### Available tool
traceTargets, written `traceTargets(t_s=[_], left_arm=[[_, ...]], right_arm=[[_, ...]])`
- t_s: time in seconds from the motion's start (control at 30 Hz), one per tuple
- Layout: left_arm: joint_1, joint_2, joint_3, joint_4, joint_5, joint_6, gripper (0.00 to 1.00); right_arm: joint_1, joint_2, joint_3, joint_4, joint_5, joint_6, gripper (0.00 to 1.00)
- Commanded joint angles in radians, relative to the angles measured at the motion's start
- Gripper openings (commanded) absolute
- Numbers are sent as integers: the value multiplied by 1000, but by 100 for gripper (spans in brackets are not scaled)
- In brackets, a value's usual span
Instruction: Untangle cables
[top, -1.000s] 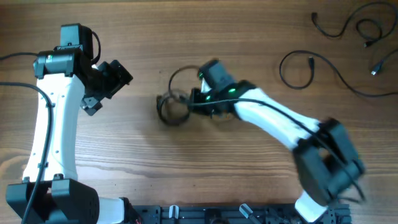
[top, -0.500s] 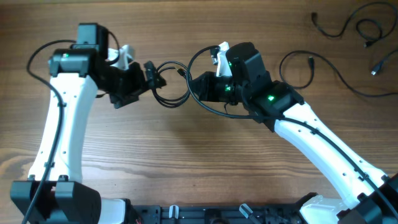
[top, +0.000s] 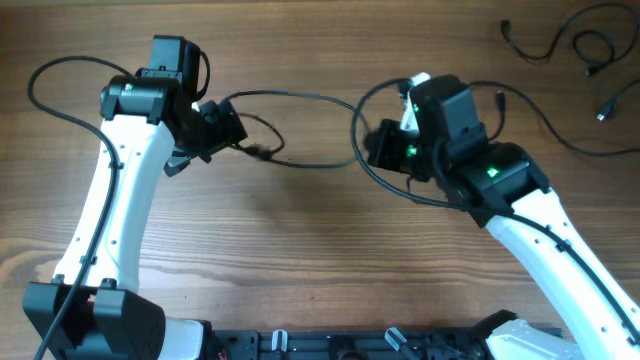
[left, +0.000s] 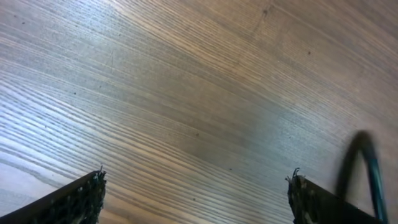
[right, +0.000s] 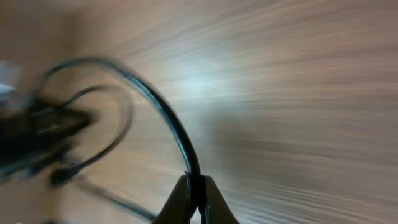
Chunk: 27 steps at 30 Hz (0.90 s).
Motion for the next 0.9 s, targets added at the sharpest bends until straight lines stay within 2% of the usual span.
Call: traceTargets(t_s=[0.0, 0.13, 0.33, 0.43, 0.53, 0.6, 0.63, 0.73, 0.8, 0.87], left_arm=[[21, 11, 5, 4, -64, -32, 97], [21, 11, 5, 4, -64, -32, 100], [21, 11, 5, 12, 24, -31, 100], [21, 11, 5, 13, 34, -31, 100], [21, 11, 5, 25, 33, -37, 100], [21, 11, 5, 25, 95, -48, 100], [21, 13, 5, 33, 169, -9, 100], [20, 18, 5, 50, 520, 239, 100], [20, 18, 5, 45, 599, 319, 100], [20, 18, 5, 38, 610, 364, 100]], right_arm=[[-18, -18, 6, -113, 416, 97, 5], [-18, -18, 6, -135, 486, 125, 4], [-17, -18, 6, 41, 141, 115, 4], [-17, -18, 6, 121, 211, 119, 4], [-17, -5, 6, 195, 446, 122, 4], [-17, 11, 6, 241, 416, 121, 4], [-17, 22, 6, 248, 391, 121, 4], [-17, 76, 6, 243, 335, 119, 4], [-17, 109, 6, 238, 315, 120, 4], [-17, 124, 6, 235, 312, 119, 4]])
